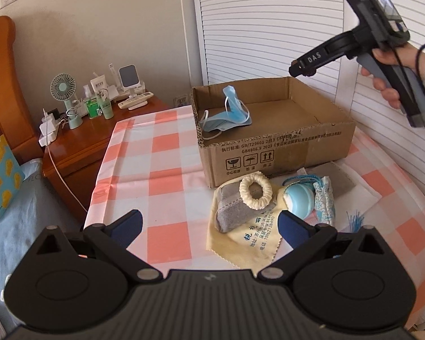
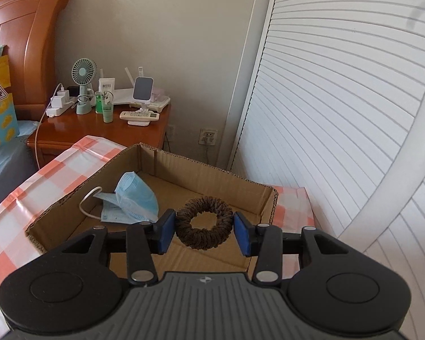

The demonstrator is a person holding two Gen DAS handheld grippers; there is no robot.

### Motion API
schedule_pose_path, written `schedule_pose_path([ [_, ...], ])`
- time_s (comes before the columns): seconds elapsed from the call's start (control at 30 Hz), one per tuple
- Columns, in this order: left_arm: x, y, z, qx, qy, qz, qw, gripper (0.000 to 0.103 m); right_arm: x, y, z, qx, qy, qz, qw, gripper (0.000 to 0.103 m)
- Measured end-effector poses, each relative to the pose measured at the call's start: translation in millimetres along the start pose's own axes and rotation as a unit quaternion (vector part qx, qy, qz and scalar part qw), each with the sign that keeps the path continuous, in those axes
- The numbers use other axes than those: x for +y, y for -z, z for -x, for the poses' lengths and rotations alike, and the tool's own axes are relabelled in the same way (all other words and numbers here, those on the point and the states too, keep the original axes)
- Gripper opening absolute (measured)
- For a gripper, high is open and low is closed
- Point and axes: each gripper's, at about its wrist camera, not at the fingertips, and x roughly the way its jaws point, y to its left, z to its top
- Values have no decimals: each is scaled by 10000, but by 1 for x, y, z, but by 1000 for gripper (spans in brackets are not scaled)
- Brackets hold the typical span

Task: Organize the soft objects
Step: 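Carry the mask and brown hair tie into the box and open both grippers, then move the right gripper to the blue sachet and close on it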

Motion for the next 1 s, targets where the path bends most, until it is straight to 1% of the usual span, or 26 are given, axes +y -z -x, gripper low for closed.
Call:
schedule_pose_path([
  [0.07,2,3,0,40,-17,64,10000,101,0,-10,-18,48,126,-15,9999,54],
  [0.1,2,4,1,50,-2,71,10000,101,-1,-13,-26,80,204,-30,9998,65],
  [0.13,2,6,2,60,16,67,10000,101,-2,-15,-31,92,275,-43,9996,81],
  [0.2,2,8,3,95,18,60,9999,101,-2,-15,-35,29,405,-39,9992,98],
  [0.23,2,9,2,132,-4,65,9999,101,-3,-14,-34,22,426,-48,9991,103],
  [0.37,3,12,2,185,-26,83,9998,101,-5,-8,-23,23,378,-173,9991,103],
  [0.53,0,13,6,140,36,26,9999,101,-1,2,-5,49,472,-161,9987,103],
  [0.63,-2,13,8,131,54,1,9999,101,3,10,9,136,447,-191,9987,103],
  [0.87,-2,14,10,106,78,25,9999,101,17,39,43,309,246,-368,9985,103],
  [1.0,-3,14,10,113,110,3,9999,101,31,62,54,424,299,-418,9978,103],
])
